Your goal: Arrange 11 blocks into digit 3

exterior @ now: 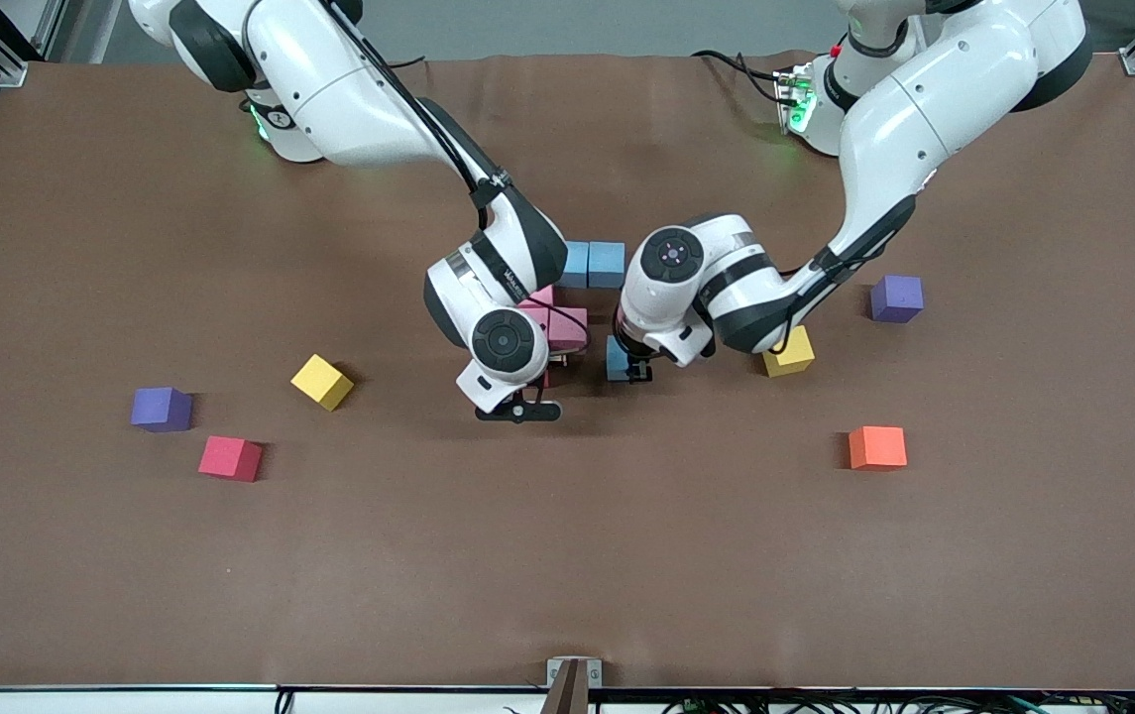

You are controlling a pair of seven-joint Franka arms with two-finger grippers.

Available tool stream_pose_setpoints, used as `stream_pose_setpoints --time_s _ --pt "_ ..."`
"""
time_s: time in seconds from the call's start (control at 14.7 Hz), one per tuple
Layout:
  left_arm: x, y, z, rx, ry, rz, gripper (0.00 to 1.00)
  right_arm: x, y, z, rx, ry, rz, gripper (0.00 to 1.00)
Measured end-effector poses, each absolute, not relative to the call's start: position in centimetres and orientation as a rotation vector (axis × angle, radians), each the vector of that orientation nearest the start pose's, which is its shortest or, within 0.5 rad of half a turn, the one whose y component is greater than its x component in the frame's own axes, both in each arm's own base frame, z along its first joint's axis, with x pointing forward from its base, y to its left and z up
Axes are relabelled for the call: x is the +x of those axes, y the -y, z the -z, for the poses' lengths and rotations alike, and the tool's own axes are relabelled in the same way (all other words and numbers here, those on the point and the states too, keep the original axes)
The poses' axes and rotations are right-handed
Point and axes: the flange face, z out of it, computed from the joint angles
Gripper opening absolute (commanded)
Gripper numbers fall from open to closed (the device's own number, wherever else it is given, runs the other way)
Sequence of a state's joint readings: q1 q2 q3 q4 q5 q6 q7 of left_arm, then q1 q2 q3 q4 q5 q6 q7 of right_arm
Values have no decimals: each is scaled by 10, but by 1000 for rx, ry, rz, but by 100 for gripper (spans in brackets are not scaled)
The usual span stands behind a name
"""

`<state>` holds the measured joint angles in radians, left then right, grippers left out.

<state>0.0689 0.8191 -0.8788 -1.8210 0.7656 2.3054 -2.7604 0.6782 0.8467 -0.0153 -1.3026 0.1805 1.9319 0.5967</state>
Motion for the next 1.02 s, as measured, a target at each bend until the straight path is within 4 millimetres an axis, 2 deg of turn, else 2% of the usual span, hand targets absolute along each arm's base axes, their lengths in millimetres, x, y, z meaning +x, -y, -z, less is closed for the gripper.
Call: stream_pose_setpoints --time_s 0.07,0.14,0.2,0.68,0.89,1.02 --pt "481 425 -216 2171 -2200 71 21 560 -456 -217 -3121 -20 -413 44" --pt "478 426 -216 2179 -2193 68 21 560 -456 -217 -3121 -21 -412 77" --pt "477 426 -216 2180 -2186 70 21 560 -456 -217 -3121 -22 -412 100" --pt "466 432 -212 2154 -2152 123 21 564 -454 -220 -3120 -34 -392 100" --pt "462 431 -209 2156 -2161 128 20 578 -448 -237 -3109 -62 -343 100" --pt "461 431 -208 2151 -2169 130 20 597 -433 -258 -3110 -106 -277 100"
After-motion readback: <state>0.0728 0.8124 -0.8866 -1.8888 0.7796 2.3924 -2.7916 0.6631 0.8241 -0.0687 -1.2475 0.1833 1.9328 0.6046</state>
